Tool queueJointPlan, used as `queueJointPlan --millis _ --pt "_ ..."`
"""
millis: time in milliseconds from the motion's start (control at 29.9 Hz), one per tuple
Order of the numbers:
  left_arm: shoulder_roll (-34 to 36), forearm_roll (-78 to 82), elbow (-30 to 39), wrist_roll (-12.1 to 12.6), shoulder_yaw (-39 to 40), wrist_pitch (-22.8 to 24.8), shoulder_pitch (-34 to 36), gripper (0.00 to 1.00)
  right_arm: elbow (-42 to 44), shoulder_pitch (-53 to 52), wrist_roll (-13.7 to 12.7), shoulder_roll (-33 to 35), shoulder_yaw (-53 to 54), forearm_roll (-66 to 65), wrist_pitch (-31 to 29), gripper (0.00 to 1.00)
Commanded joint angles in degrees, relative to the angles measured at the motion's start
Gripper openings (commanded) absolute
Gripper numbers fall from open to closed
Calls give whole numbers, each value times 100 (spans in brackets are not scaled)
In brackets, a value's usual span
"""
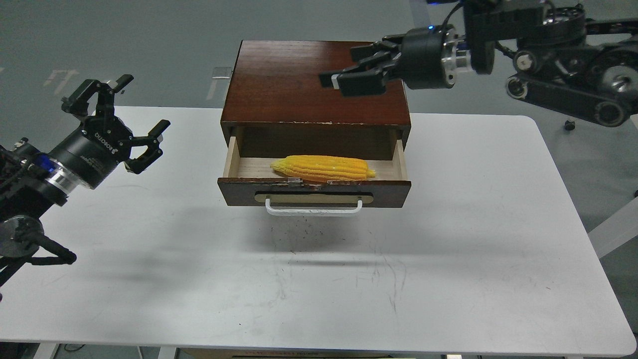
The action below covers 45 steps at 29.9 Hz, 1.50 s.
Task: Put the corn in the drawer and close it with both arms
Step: 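Withdraw the right gripper away from the drawer, then bring the left gripper down in front of the drawer handle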
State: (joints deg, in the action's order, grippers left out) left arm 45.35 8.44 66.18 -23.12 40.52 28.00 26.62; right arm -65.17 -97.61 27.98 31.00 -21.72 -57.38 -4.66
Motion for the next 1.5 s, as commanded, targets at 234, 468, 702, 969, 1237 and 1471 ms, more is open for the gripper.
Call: queueJointPlan --millis 234,468,702,969,1237,1471 --pt "-79 9 0 1 -9 0 -8 100 57 2892 2 1093 2405 2299 27 99" --pt "-61 0 -9 1 -18 0 -8 100 416 4960 2 961 3954 3363 36 99" --pt "9 0 -79 -8 -27 0 -8 100 944 5498 2 443 4070 4399 1 100" --pt "176 79 -97 -359 0 0 62 100 1050 5622 2 293 4062 5210 -237 100" --pt "747 2004 747 -488 61 0 827 100 1059 5622 2 267 3965 5202 -246 100" --pt "625 4471 2469 -488 79 0 1705 100 1059 5630 2 267 3956 5202 -246 100"
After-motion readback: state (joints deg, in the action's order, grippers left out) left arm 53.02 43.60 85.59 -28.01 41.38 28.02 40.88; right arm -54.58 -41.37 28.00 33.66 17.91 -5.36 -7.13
